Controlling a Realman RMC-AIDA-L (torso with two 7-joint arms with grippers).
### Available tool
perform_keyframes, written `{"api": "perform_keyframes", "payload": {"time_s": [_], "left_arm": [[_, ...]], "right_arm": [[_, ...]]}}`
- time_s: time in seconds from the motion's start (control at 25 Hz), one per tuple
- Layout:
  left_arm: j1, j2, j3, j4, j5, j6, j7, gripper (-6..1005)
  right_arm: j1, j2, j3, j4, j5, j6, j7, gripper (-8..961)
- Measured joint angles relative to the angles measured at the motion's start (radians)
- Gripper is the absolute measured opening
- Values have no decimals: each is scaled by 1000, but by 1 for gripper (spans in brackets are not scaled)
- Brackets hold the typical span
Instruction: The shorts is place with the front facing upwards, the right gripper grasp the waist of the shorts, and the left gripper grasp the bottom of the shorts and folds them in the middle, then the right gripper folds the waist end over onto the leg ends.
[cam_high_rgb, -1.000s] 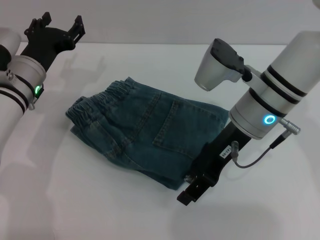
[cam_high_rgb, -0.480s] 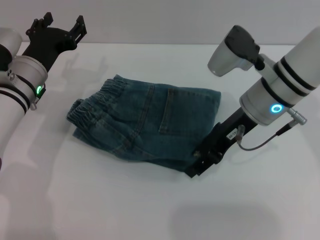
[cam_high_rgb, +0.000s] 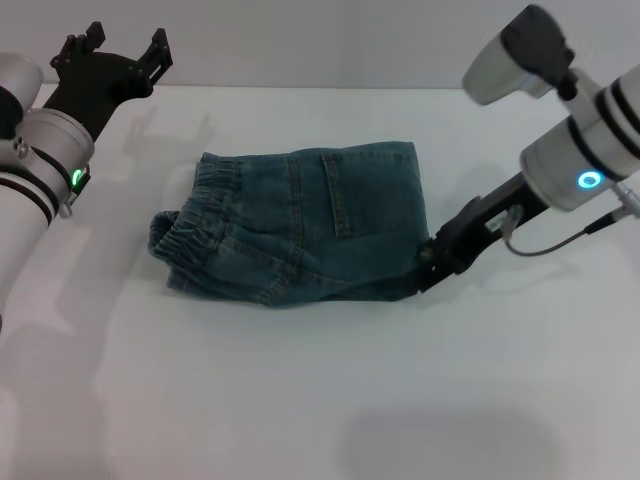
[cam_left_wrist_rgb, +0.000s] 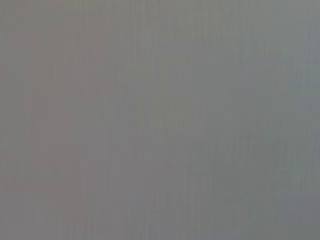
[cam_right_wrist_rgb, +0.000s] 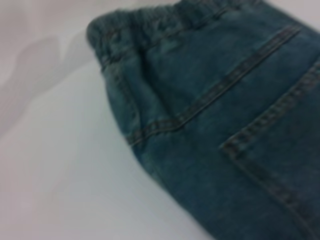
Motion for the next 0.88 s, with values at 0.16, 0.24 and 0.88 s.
{"api": "perform_keyframes", "payload": {"time_s": [0.16,0.24,0.88], "left_arm": [[-1,0,0,4,0,0,0,827],[-1,0,-6,4,0,0,0,827],[11,2,-157,-14,0,39,-8,827]], "right_arm": [[-16,-6,36,-37,-5,-19,3,654],[-25,-2,49,-69,-2,-48,14,654],[-339,20,437,-384,480,70,-296,655]]}}
